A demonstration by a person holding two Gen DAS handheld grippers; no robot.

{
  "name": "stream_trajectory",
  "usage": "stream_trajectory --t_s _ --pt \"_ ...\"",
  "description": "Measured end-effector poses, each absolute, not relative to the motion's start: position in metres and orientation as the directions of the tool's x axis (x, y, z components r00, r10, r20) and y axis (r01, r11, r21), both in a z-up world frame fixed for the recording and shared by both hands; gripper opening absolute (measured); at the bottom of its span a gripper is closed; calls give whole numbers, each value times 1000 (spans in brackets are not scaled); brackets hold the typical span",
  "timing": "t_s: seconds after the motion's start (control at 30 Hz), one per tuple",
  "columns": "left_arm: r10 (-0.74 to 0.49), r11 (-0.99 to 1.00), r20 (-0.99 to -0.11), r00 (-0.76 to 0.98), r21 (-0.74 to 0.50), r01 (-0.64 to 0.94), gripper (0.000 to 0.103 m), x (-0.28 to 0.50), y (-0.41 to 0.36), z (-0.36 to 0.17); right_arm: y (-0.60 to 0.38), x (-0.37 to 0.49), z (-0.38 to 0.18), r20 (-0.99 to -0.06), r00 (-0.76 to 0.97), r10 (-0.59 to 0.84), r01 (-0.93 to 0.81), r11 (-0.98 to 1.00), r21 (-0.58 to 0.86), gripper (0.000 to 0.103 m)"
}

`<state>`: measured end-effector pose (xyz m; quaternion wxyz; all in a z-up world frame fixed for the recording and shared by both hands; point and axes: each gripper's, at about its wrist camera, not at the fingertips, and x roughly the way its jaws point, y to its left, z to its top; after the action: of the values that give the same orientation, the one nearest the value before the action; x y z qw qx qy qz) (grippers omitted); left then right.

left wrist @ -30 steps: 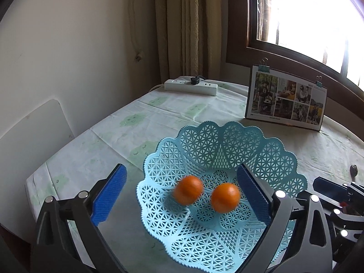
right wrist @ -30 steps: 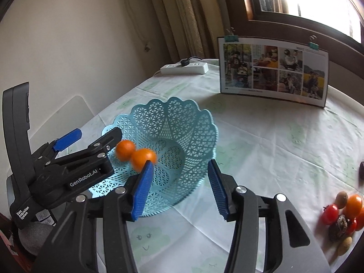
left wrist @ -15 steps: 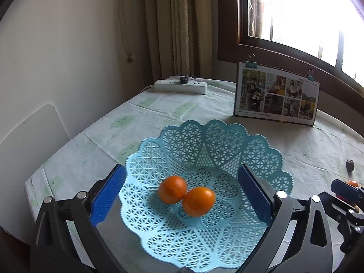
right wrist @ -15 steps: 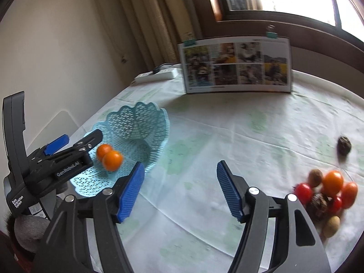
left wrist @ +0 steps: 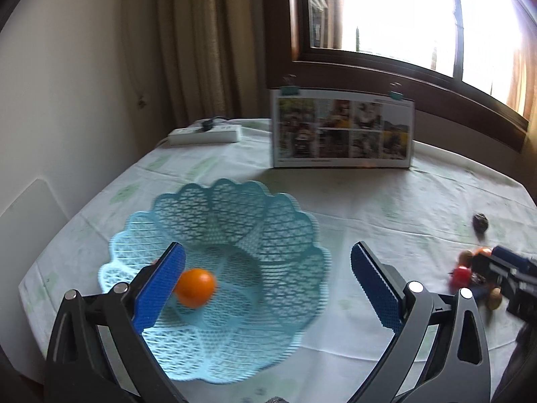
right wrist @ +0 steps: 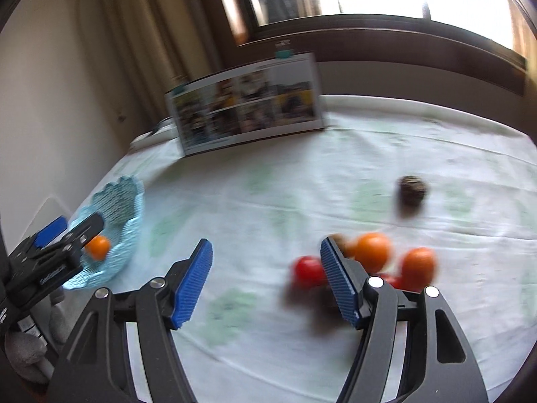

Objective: Organize fruits
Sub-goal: 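Grasp a dark brown round fruit from the cluster with the right tool, then grasp a red tomato with the left tool while the right tool holds the brown fruit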

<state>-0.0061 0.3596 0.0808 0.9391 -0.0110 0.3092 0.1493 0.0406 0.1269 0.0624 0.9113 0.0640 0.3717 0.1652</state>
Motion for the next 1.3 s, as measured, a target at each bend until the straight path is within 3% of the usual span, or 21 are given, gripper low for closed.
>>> stream_trajectory --t_s 0.4,0.6,0.97,1.3 --pt "187 982 -611 769 94 -163 100 10 303 77 41 89 55 -692 698 185 -70 979 192 67" --pt "149 989 -631 762 92 -118 100 15 288 74 27 129 39 -732 657 179 -48 979 196 66" --pt "128 992 -659 741 101 -82 100 25 274 66 31 175 7 -790 593 156 -31 985 171 43" --pt "59 997 -692 719 81 -3 100 37 253 54 12 145 27 -749 638 178 -23 977 213 42"
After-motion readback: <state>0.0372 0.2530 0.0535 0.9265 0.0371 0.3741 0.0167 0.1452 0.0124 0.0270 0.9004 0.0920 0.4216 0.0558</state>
